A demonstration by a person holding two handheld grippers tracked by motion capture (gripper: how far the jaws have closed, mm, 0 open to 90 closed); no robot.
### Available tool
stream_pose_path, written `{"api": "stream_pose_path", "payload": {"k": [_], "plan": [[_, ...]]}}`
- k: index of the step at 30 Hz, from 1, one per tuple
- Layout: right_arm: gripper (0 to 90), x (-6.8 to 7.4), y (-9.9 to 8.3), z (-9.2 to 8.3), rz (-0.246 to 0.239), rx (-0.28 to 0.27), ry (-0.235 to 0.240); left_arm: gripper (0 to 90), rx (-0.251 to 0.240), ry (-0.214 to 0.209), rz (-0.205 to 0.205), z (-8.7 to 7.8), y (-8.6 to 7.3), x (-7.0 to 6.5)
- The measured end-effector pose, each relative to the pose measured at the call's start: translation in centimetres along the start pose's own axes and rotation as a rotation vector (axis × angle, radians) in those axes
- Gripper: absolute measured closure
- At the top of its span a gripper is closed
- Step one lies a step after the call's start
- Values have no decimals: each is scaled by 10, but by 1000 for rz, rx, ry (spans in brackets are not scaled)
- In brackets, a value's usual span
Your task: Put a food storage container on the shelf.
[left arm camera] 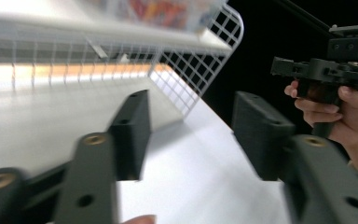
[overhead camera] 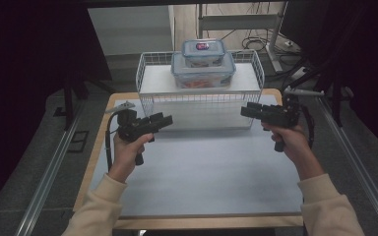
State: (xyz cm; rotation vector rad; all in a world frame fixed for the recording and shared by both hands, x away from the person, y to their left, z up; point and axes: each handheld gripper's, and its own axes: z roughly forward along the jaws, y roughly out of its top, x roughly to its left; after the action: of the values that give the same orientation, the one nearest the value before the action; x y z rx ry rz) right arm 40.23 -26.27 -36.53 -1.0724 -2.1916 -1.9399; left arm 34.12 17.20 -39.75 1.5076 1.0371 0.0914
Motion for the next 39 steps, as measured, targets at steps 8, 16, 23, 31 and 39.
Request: {"api": "stream_pose_path", "payload": {"k": [8, 16, 23, 31, 39], "plan": [[363, -6, -55, -15, 3, 40, -46, 298, 27, 24, -24, -3, -45, 11], [346, -18, -106, -23, 26, 127, -90, 276, 96, 74, -27, -1, -87, 23], [342, -27, -132, -21, 59, 175, -114, 262, 154, 96, -19, 8, -110, 25], [342, -22, -147, -10, 30, 194, -110, 253, 200, 110, -14, 13, -122, 28], [342, -22, -150, -8, 29, 194, -111, 251, 204, 122, -8, 13, -123, 30]]}}
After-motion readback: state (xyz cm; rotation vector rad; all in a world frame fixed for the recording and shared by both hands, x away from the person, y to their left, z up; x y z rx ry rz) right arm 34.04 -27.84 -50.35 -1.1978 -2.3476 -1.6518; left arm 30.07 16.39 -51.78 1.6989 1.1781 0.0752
